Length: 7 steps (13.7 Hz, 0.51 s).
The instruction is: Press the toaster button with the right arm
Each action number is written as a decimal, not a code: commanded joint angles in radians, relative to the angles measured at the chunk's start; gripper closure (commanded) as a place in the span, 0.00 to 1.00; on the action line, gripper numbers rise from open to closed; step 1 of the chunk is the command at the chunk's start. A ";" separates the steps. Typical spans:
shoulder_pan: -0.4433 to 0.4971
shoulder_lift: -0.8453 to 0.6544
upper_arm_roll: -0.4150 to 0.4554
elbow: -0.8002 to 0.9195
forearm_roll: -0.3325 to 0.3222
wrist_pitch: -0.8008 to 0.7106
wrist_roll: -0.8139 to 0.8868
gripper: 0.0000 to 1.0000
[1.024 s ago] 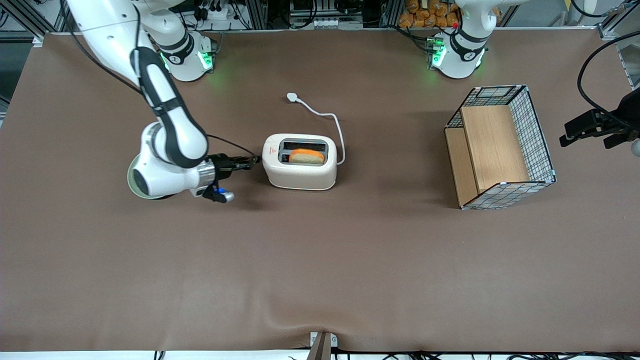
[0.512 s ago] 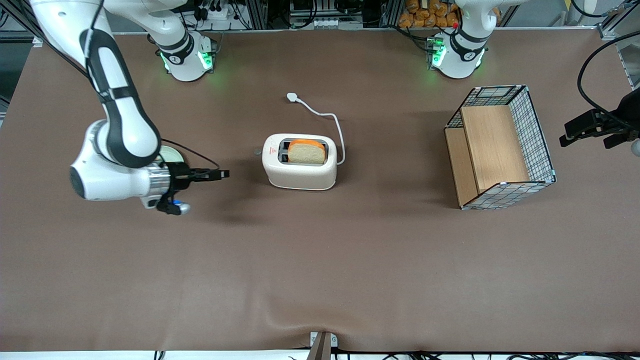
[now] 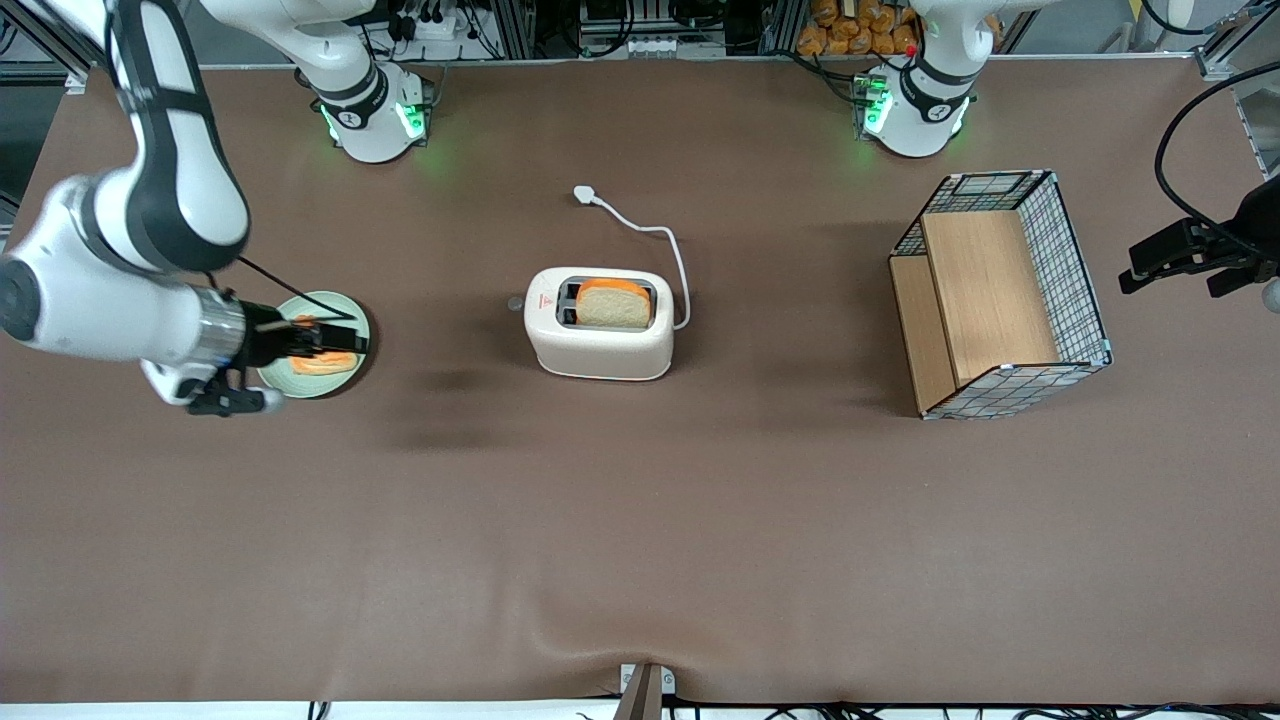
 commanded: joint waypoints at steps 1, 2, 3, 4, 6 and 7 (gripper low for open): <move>-0.036 -0.108 0.016 -0.025 -0.135 -0.004 -0.012 0.00; -0.044 -0.136 0.016 -0.028 -0.173 -0.006 -0.015 0.00; -0.053 -0.163 0.016 -0.031 -0.202 -0.006 -0.028 0.00; -0.071 -0.185 0.016 -0.033 -0.216 -0.009 -0.050 0.00; -0.116 -0.211 0.016 -0.025 -0.221 -0.047 -0.079 0.00; -0.123 -0.219 0.014 -0.016 -0.229 -0.074 -0.079 0.00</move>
